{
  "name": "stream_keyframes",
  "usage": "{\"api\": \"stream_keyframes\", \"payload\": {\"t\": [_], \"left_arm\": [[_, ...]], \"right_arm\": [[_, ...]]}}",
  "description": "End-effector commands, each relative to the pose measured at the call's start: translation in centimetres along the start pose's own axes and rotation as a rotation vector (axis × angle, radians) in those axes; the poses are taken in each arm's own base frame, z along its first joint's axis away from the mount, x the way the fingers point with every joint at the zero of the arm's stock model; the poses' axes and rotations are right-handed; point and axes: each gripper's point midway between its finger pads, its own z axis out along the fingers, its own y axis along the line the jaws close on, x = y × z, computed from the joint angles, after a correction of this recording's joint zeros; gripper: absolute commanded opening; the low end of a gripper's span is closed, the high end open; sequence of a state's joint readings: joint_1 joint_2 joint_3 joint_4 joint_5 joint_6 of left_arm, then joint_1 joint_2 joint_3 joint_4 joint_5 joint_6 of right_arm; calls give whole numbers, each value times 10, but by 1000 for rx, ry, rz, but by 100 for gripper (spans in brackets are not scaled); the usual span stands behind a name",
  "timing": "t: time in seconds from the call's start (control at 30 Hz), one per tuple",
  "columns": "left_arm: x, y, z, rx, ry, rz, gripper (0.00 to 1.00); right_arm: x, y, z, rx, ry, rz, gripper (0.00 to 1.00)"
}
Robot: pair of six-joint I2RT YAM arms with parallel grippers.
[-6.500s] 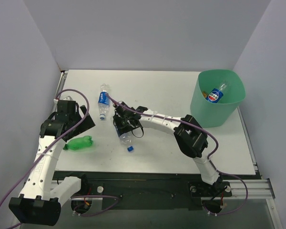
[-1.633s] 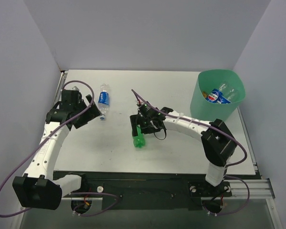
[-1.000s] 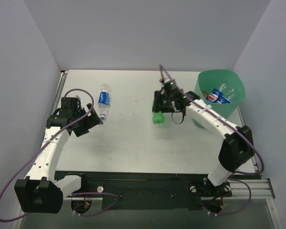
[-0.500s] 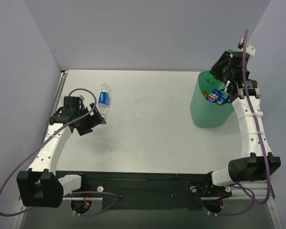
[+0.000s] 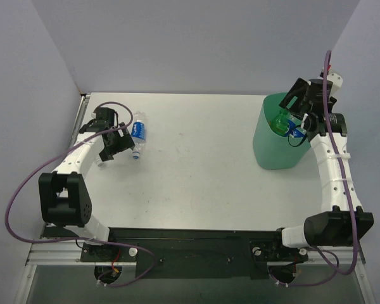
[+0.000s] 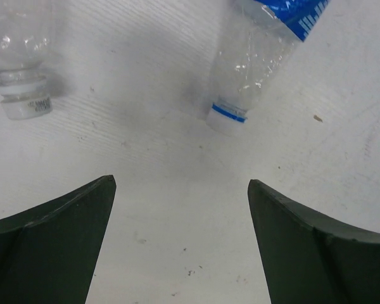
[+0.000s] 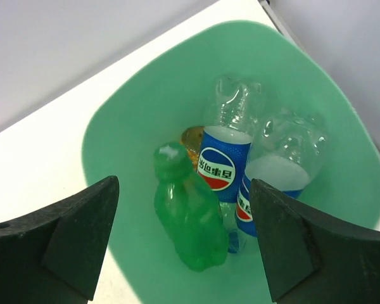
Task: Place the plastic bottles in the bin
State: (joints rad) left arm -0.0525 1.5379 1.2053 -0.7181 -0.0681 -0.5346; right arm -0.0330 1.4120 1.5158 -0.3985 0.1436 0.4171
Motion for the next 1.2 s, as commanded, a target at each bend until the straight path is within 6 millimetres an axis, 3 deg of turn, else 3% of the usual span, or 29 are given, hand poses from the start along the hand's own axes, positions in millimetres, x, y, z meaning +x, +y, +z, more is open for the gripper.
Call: {"api": "stream_keyframes", "payload": {"t": [0.0, 0.17, 0.2, 0.23, 0.27, 0.3, 0.4, 0.43, 0.47, 0.53, 0.57, 0.6, 0.67, 0.77, 0.87, 0.9, 0.97, 1.07, 1.17], "left_arm": [[-51, -14, 16, -38, -113, 53, 97], [-77, -39, 48, -20, -119, 127, 97], [-90, -49, 46, 0, -146, 131, 97], [-87, -50, 62, -8, -118, 148, 97], [-101, -58, 60, 9, -141, 156, 97], [-95, -58, 76, 0, -101, 176, 97], [-105, -75, 95, 46, -92, 202, 97], [-97, -77, 111, 54, -51, 211, 97], [-102, -81, 111, 59, -48, 212, 97], [-91, -82, 133, 41, 15, 224, 97], [-96, -89, 132, 49, 9, 231, 97], [-87, -87, 139, 38, 46, 239, 97], [-83, -94, 141, 47, 51, 261, 93], [-73, -113, 139, 84, 60, 302, 68], [-61, -128, 131, 133, 89, 300, 50], [-56, -135, 128, 154, 102, 301, 39], [-41, -153, 117, 216, 138, 289, 29], [-18, -183, 91, 298, 160, 296, 30], [26, -214, 73, 347, 190, 341, 31]], "right_arm": [[-30, -7, -53, -28, -118, 13, 79], [-15, -4, -82, -112, -109, 21, 79], [-17, -4, -93, -135, -126, 31, 79], [-9, -4, -94, -144, -111, 28, 79], [-13, -6, -107, -159, -138, 37, 79], [-8, -8, -108, -157, -135, 36, 79], [-10, -12, -128, -180, -172, 43, 80], [-9, -11, -132, -193, -169, 40, 80], [-9, -11, -136, -201, -170, 39, 80], [-7, -11, -143, -217, -163, 30, 80], [-4, -12, -145, -215, -157, 24, 80], [-3, -12, -147, -219, -156, 22, 80], [1, -15, -150, -216, -148, 19, 80], [10, -18, -151, -218, -133, 28, 80], [20, -11, -151, -261, -99, 33, 80], [22, -9, -151, -271, -91, 37, 80], [30, -6, -148, -284, -60, 35, 79], [45, -5, -144, -295, -13, 29, 79], [62, 1, -143, -319, 25, 8, 79]]}}
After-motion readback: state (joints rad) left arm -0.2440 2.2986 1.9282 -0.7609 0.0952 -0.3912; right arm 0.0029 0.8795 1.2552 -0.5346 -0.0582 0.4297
